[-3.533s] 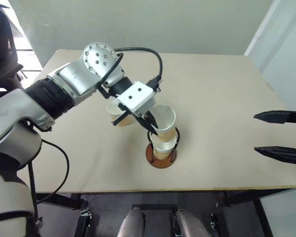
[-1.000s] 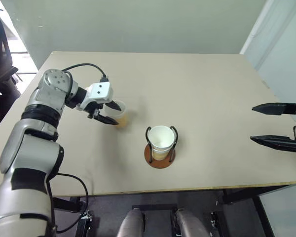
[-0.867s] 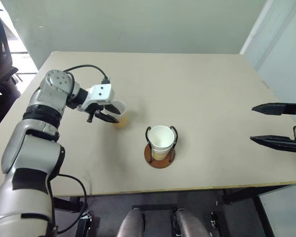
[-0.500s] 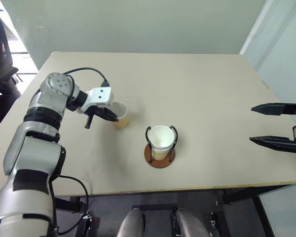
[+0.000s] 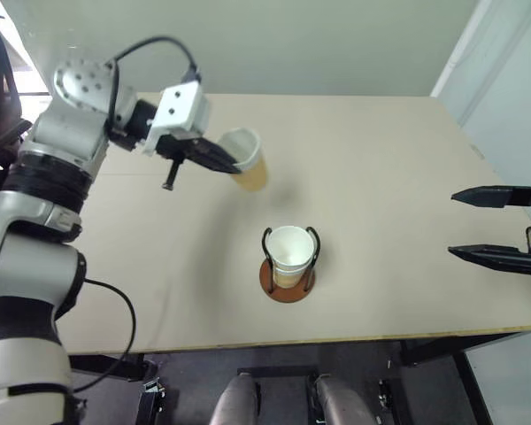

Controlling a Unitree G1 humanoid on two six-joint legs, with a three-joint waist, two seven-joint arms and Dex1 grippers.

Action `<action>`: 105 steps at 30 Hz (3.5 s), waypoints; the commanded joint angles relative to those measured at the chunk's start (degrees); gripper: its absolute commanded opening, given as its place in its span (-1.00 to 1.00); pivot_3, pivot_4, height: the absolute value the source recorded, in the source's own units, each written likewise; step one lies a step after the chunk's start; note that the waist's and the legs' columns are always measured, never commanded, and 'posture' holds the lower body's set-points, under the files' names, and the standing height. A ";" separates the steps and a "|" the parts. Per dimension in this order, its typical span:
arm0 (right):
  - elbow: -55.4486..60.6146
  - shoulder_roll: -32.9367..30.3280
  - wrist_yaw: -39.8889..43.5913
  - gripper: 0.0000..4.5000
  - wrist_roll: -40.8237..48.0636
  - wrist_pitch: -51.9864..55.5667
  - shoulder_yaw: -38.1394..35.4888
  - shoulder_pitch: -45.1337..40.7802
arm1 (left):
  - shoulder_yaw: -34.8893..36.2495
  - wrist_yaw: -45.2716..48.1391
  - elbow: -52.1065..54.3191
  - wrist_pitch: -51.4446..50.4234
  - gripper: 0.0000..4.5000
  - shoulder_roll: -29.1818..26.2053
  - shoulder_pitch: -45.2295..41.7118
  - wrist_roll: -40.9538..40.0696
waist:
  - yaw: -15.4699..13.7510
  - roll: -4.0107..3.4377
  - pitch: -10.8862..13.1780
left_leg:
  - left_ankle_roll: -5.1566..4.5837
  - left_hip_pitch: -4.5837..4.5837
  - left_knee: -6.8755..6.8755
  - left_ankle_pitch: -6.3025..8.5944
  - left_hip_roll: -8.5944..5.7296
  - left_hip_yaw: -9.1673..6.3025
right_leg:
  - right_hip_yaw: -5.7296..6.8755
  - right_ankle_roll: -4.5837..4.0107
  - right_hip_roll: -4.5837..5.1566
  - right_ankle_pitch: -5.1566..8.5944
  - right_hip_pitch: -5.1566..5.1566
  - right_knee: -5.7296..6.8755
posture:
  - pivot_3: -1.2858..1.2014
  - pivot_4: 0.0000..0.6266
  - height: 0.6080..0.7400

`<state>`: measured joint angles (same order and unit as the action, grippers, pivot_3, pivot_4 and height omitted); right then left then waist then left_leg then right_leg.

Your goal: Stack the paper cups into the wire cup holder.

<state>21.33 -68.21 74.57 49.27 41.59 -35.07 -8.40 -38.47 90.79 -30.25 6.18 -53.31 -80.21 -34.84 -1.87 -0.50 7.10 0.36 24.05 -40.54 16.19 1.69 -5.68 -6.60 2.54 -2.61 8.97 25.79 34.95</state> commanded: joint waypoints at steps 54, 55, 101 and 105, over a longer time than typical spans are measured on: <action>6.42 1.01 -3.86 0.88 2.38 1.48 -7.67 5.19 | -29.47 1.71 7.77 9.73 -0.98 -1.93 -10.99 -16.46 | 0.14 -0.04 0.03 | -0.28 -0.09 -0.10 0.18 -0.03 0.54 | -1.07 -0.29 -0.07 0.12 0.05 -0.02 | 0.03 -0.52 1.00; 6.48 1.00 -3.88 0.88 2.41 1.55 -7.74 5.18 | -29.66 1.71 7.97 9.76 -0.98 -1.89 -10.89 -16.39 | 0.14 -0.04 0.03 | -0.28 -0.09 -0.10 0.18 -0.03 0.54 | -1.07 -0.29 -0.07 0.12 0.05 -0.02 | 0.03 -0.52 1.00; -7.09 -0.87 4.76 0.88 -2.65 -5.79 11.00 -6.89 | -3.86 1.71 5.38 -4.35 0.98 -12.83 4.78 -11.79 | 1.29 -0.17 -0.02 | -0.34 -0.15 -0.10 0.19 0.08 0.86 | -1.22 -0.10 -0.13 -0.01 0.23 0.04 | 0.03 -0.52 1.00; -10.55 -0.90 7.02 0.88 -4.46 -7.07 14.83 -10.39 | 7.94 0.45 7.50 -10.19 0.98 -18.17 16.25 -9.02 | 1.76 -0.24 -0.06 | -0.20 -0.26 0.01 0.04 0.12 0.94 | -1.34 -0.30 -0.14 0.12 0.27 0.12 | 0.03 -0.52 1.00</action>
<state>11.25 -67.92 80.41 45.44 35.90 -20.84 -16.71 -36.25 90.75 -24.65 -1.66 -70.36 -65.15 -44.41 -0.11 -0.74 7.04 0.18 23.78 -40.53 16.22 1.80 -4.74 -7.90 2.17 -2.76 9.13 26.07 35.12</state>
